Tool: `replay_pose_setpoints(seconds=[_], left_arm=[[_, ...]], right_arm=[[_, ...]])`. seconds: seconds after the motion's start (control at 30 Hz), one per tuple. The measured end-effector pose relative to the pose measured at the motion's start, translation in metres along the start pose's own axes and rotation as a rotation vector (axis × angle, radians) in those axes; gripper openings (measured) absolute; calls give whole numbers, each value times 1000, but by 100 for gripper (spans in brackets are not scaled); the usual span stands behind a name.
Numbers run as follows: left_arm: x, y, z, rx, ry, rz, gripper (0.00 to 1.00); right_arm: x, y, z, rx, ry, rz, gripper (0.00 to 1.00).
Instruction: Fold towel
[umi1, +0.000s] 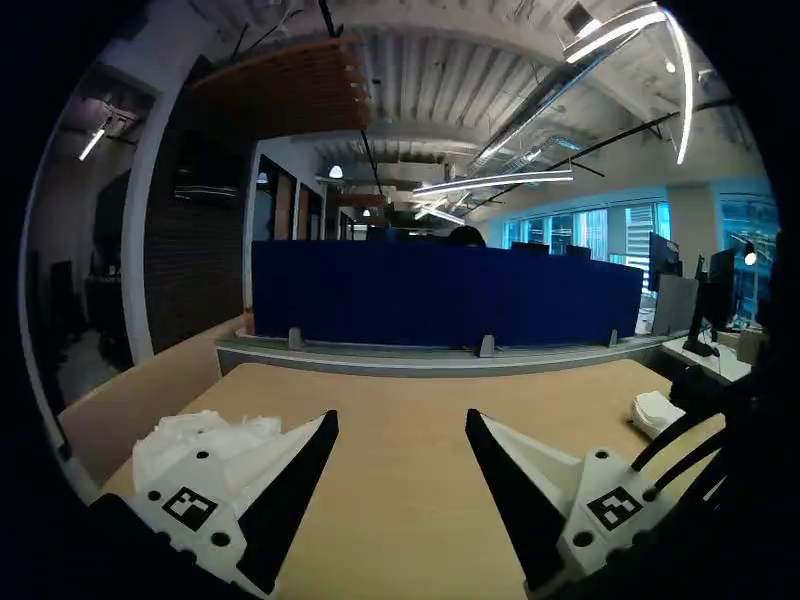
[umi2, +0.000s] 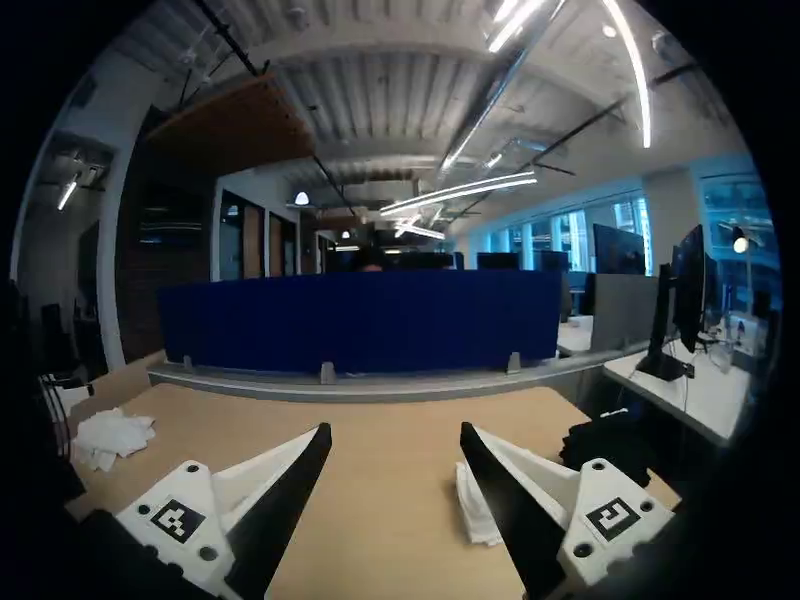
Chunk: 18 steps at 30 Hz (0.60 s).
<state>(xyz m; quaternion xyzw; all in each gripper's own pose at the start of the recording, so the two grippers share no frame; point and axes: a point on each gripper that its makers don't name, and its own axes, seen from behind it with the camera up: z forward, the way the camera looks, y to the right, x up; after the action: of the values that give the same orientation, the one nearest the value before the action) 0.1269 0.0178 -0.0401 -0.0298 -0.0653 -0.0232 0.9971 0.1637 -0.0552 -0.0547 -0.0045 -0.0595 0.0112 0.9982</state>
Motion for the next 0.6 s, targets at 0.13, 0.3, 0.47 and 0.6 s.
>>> replay_pose_setpoints(seconds=[0.13,0.3,0.47,0.6], left_arm=[[-1,0,4,3,32,15,95],[-11,-6,9,13,75,19,95],[-37,-16,14,40,93,30,95],[-61,-21,17,59,90,55,95]], right_arm=[[4,-6,4,22,-6,-19,100],[12,-9,12,41,-4,-41,100],[16,-7,21,43,-7,-54,100],[16,-8,29,40,-8,-104,100]])
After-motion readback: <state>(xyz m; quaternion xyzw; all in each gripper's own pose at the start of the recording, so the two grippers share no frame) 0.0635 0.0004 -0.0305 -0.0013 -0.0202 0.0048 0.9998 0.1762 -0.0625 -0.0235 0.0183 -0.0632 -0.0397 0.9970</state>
